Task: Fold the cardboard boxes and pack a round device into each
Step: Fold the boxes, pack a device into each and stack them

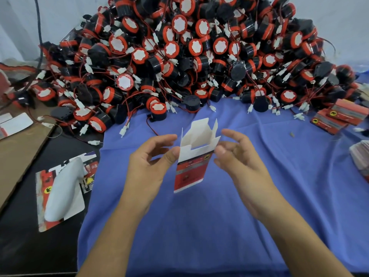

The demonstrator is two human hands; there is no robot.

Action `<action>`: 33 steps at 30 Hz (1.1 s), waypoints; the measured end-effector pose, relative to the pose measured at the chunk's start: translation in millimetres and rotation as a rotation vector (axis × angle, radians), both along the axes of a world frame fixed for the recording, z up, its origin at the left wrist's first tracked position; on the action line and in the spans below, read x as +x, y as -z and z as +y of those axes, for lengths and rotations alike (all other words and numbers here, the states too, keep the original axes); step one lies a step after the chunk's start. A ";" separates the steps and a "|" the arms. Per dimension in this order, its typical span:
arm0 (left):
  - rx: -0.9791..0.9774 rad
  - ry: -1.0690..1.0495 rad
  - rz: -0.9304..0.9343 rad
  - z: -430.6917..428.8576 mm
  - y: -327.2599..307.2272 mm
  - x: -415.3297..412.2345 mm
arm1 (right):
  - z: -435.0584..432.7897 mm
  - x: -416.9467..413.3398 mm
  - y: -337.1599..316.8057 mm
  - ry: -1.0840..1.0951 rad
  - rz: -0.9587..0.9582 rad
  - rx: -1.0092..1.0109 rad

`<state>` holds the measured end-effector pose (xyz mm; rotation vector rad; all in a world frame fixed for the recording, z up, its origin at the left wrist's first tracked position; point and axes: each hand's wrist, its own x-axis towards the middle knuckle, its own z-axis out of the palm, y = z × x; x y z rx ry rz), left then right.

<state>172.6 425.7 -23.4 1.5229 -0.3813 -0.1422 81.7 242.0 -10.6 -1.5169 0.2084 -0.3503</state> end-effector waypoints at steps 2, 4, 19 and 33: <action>-0.010 0.075 0.028 -3.0 -0.4 -2.2 | -0.2 3.1 1.4 0.029 0.008 0.147; -0.046 0.132 0.076 -5.4 -1.5 -4.7 | 0.0 4.6 1.9 0.011 0.037 0.194; -0.044 0.392 0.100 -14.1 -1.6 -22.7 | -8.3 4.0 8.9 -0.258 0.232 0.220; -0.110 0.386 0.112 -3.4 -5.9 -15.7 | -10.6 -10.1 13.8 -0.157 0.049 0.226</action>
